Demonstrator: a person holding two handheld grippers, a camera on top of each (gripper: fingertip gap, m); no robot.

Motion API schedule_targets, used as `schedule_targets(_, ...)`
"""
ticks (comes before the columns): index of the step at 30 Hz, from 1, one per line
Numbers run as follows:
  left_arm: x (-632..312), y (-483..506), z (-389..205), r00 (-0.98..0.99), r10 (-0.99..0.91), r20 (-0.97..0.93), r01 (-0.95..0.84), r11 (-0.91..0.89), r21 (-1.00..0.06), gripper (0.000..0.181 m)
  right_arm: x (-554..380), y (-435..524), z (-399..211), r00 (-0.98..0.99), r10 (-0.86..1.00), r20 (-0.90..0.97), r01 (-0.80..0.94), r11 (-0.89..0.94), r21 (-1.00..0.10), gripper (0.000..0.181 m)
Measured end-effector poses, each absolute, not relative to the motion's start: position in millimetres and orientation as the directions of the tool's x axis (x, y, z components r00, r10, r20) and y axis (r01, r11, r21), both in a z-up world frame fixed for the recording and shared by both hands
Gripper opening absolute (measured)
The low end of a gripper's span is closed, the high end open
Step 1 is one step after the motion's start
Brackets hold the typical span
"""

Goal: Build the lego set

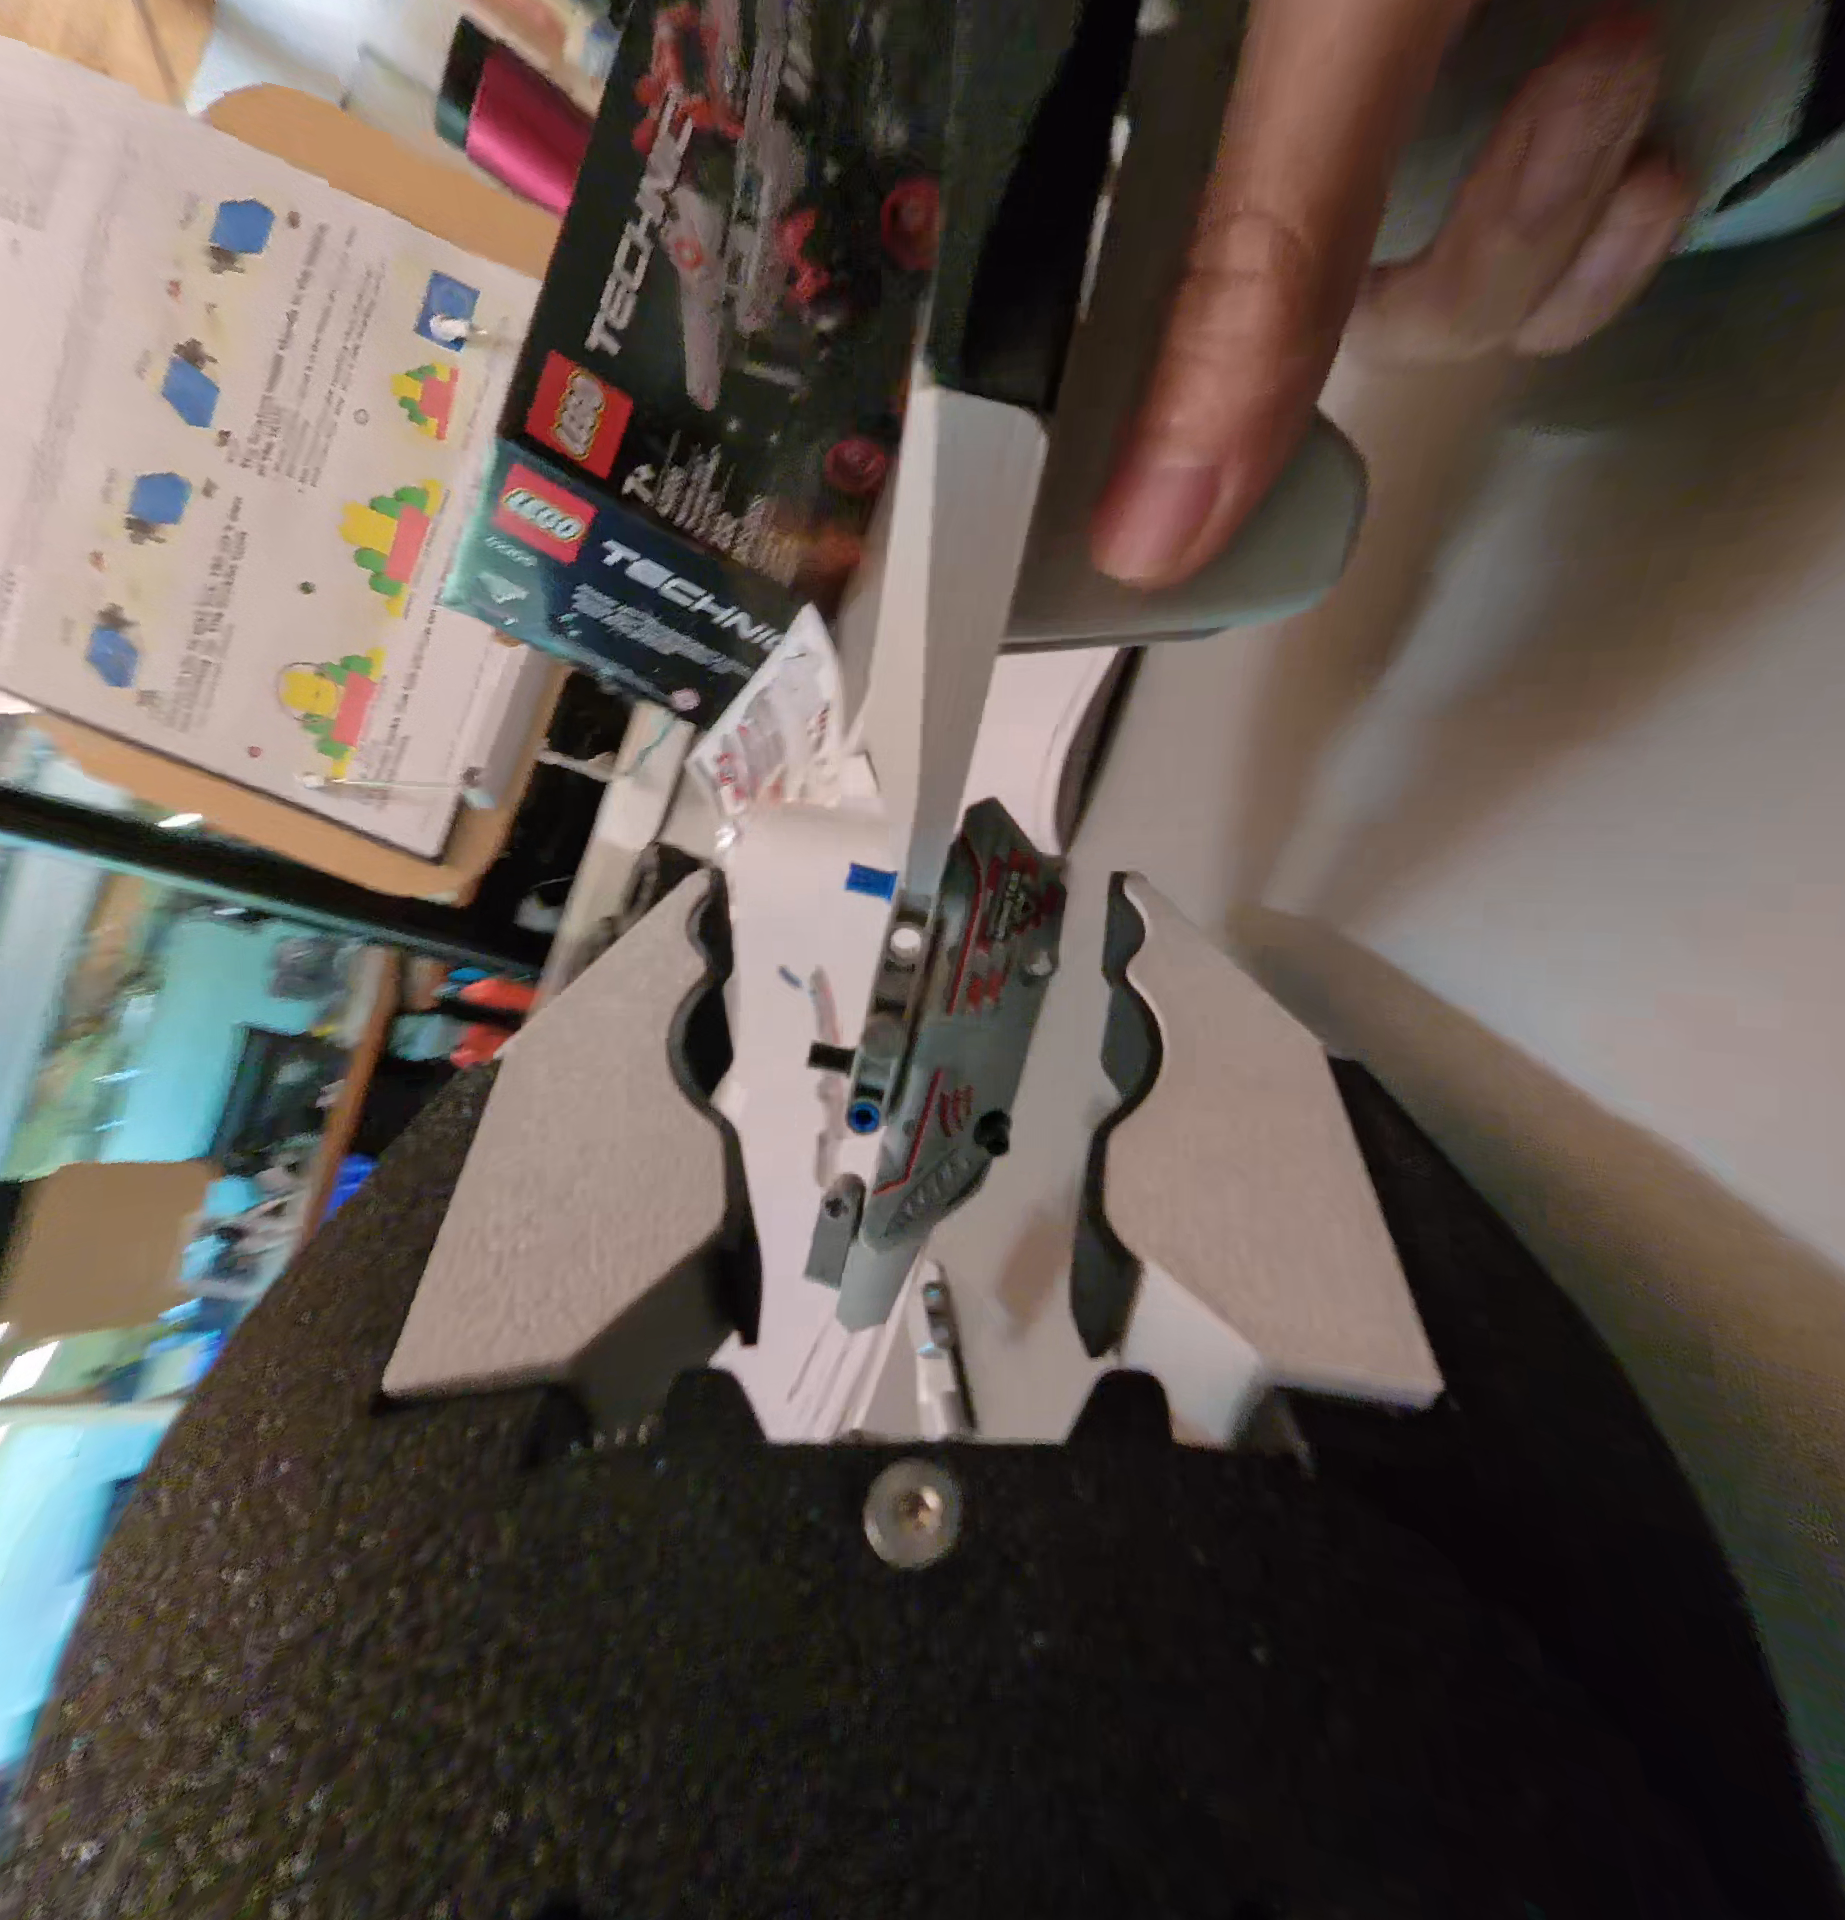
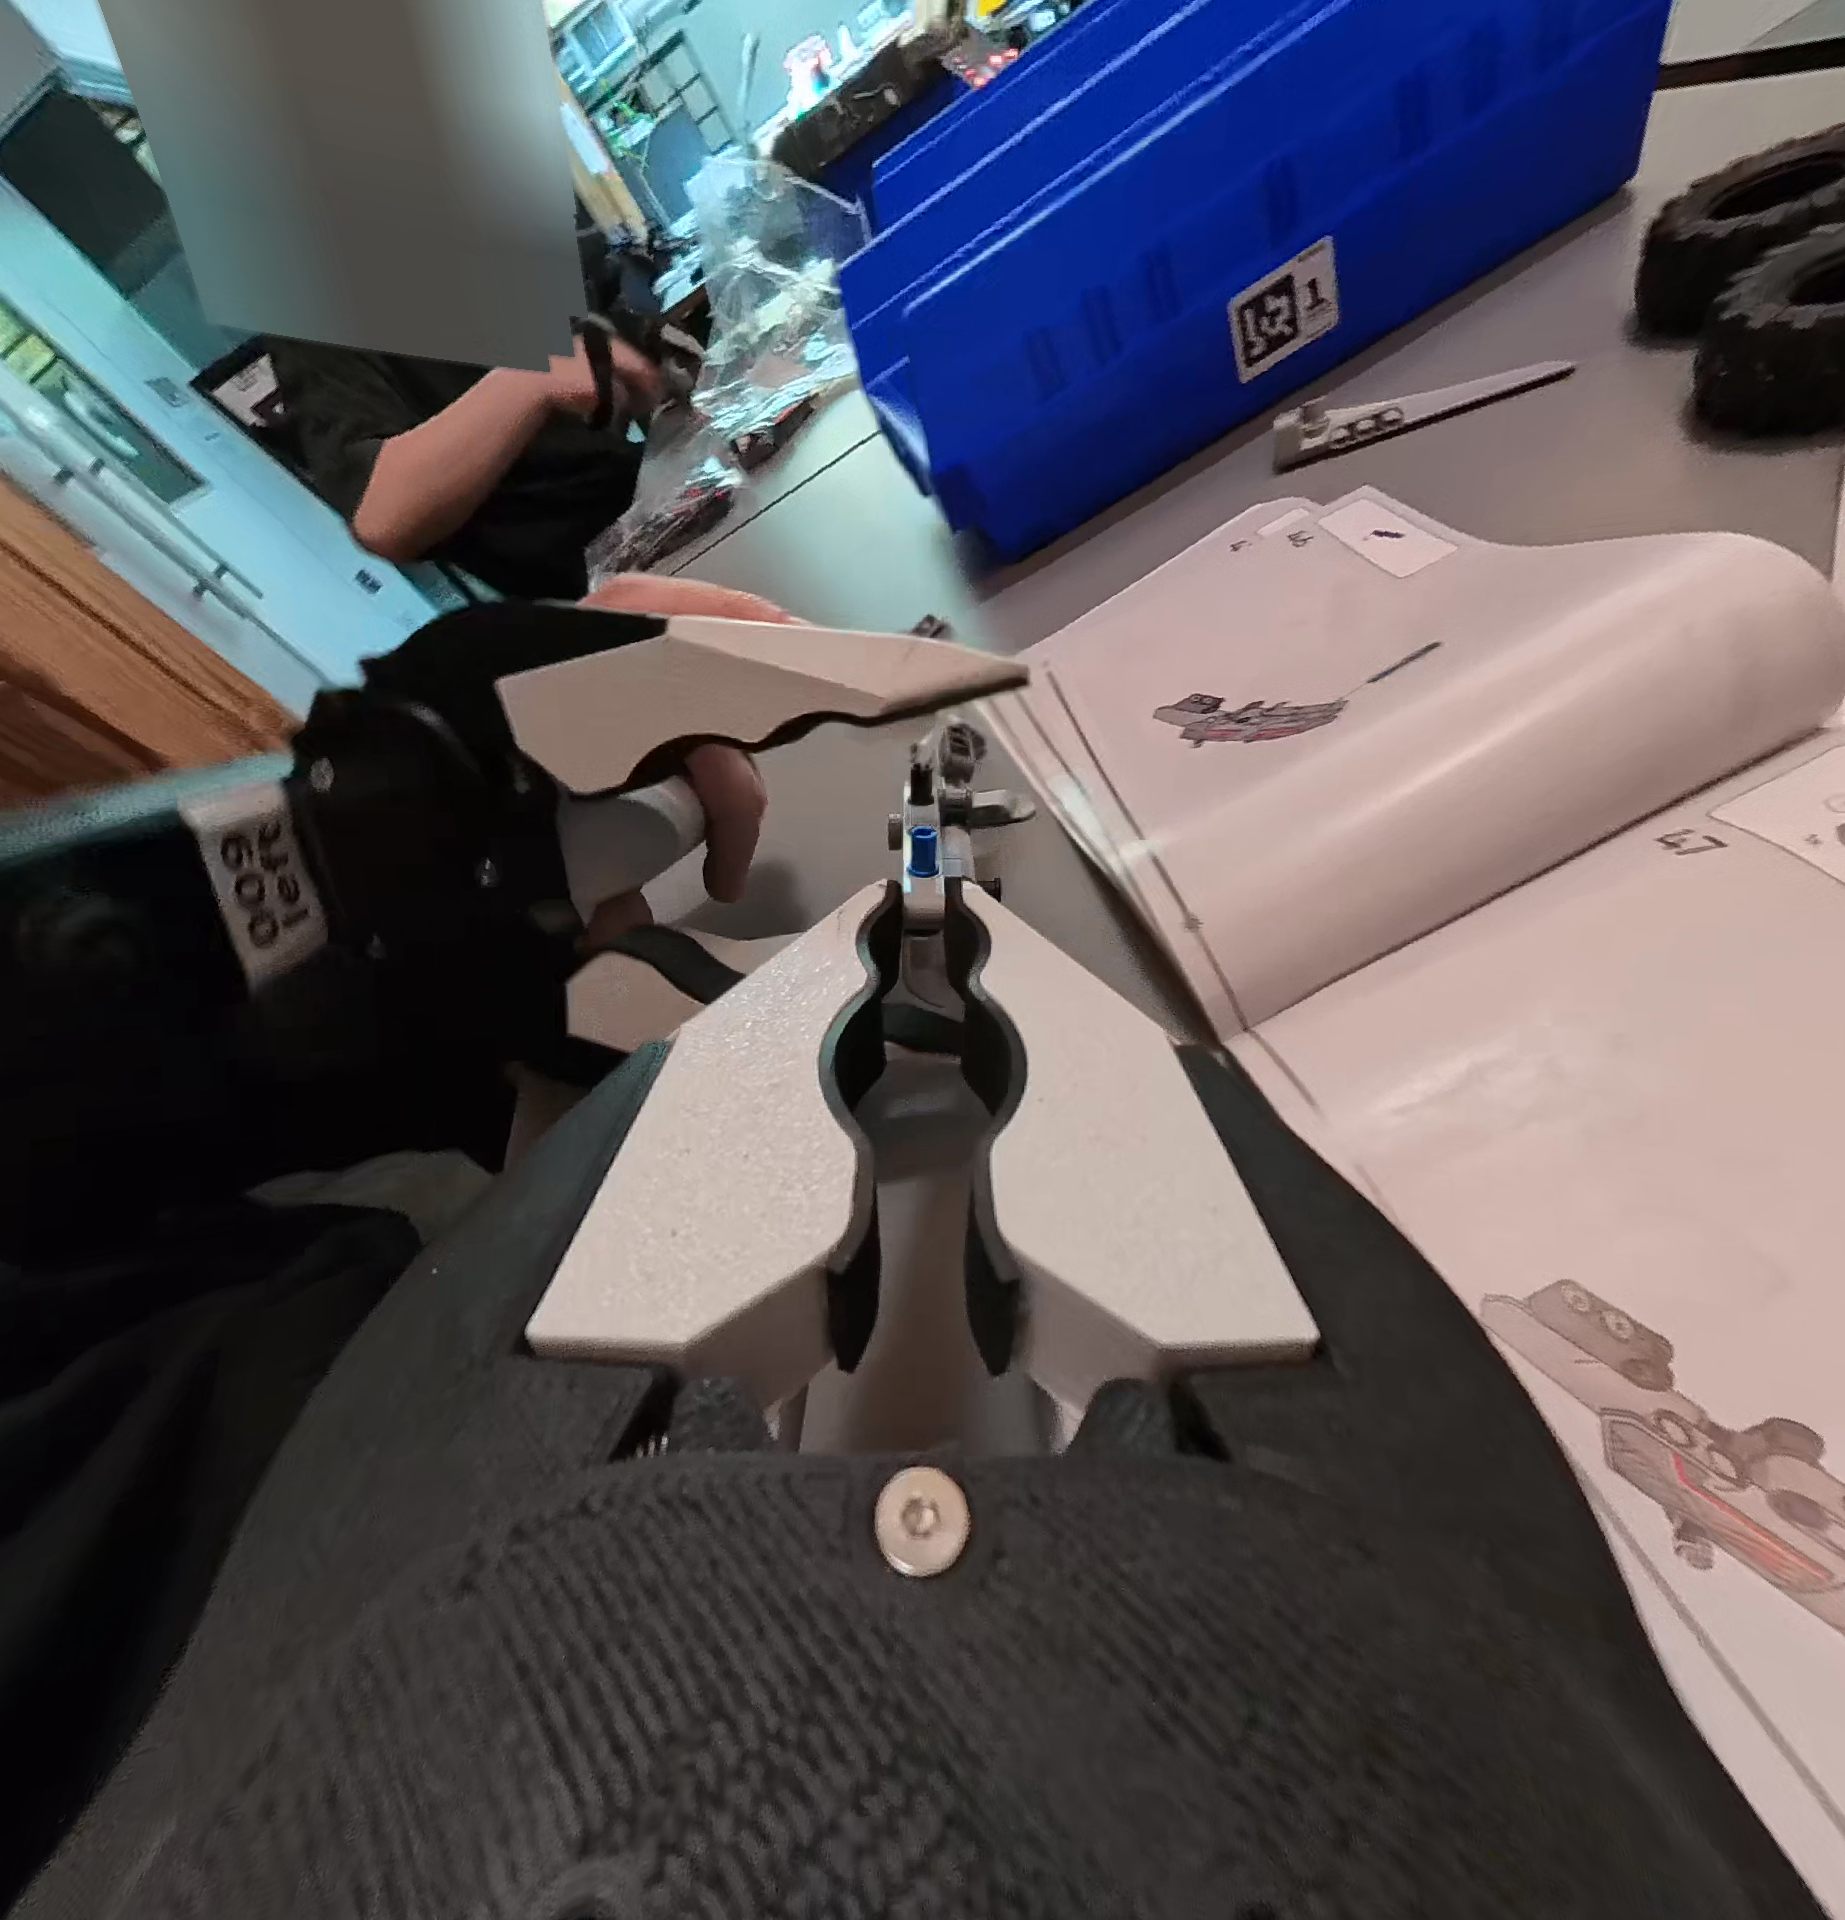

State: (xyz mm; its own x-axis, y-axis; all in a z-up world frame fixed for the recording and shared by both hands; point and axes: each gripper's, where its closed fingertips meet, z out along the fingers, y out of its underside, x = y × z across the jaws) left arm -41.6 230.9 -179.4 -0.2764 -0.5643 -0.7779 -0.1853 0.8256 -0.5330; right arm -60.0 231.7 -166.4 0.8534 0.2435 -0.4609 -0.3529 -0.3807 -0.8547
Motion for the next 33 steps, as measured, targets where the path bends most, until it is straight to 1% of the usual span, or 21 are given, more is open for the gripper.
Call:
schedule_targets(3,-56,221,-176,-0.381,-0.690,-0.615,-0.155,0.703,-0.694,0.069,-63,224,-173,0.879,0.257,-0.402,-0.274,-0.418,-0.866,0.006)
schedule_targets(6,-70,211,-161,-0.489,-0.777,-0.396,-0.114,0.507,-0.855,0.066,-62,212,-175,0.893,0.246,-0.376,-0.251,-0.422,-0.871,0.006)
schedule_targets(7,-72,214,-154,-0.500,-0.802,-0.325,-0.114,0.433,-0.894,0.064,-61,208,-176,0.887,0.246,-0.390,-0.260,-0.430,-0.864,0.006)
schedule_targets(8,-70,224,-148,-0.481,-0.833,-0.274,-0.118,0.371,-0.921,0.058,-60,204,-176,0.880,0.250,-0.404,-0.270,-0.436,-0.859,0.006)
schedule_targets(10,-65,244,-139,-0.458,-0.867,-0.196,-0.115,0.276,-0.954,0.049,-58,198,-174,0.864,0.254,-0.434,-0.300,-0.433,-0.850,0.006)
schedule_targets(13,-51,273,-123,-0.425,-0.901,-0.088,-0.107,0.147,-0.983,0.039,-59,186,-172,0.847,0.287,-0.448,-0.304,-0.430,-0.850,0.006)
schedule_targets(16,-33,293,-100,-0.417,-0.909,-0.018,-0.015,0.027,-1.000,0.023,-63,176,-162,0.831,0.357,-0.427,-0.284,-0.387,-0.877,0.006)
schedule_targets(19,-24,297,-85,-0.488,-0.872,0.035,0.057,-0.072,-0.996,0.009,-54,171,-161,0.828,0.383,-0.410,-0.259,-0.387,-0.885,0.006)
schedule_targets(22,-27,299,-85,-0.521,-0.851,0.070,0.068,-0.123,-0.990,0.001,-44,168,-139,0.837,0.458,-0.298,-0.214,-0.227,-0.950,0.006)
schedule_targets(25,-33,307,-83,-0.473,-0.881,0.025,0.116,-0.090,-0.989,0.000,-38,165,-119,0.806,0.508,-0.302,-0.290,-0.107,-0.951,0.006)
schedule_targets(27,-36,309,-76,-0.470,-0.882,0.020,0.176,-0.116,-0.977,0.000,-38,159,-111,0.791,0.541,-0.284,-0.305,-0.053,-0.951,0.006)
schedule_targets(31,-31,314,-74,-0.443,-0.894,0.067,0.232,-0.186,-0.955,0.000,-26,163,-114,0.858,0.451,-0.246,-0.259,-0.033,-0.965,0.006)
schedule_targets(33,-28,315,-77,-0.433,-0.898,0.074,0.217,-0.184,-0.959,0.000,-24,164,-114,0.874,0.428,-0.232,-0.247,-0.021,-0.969,0.006)
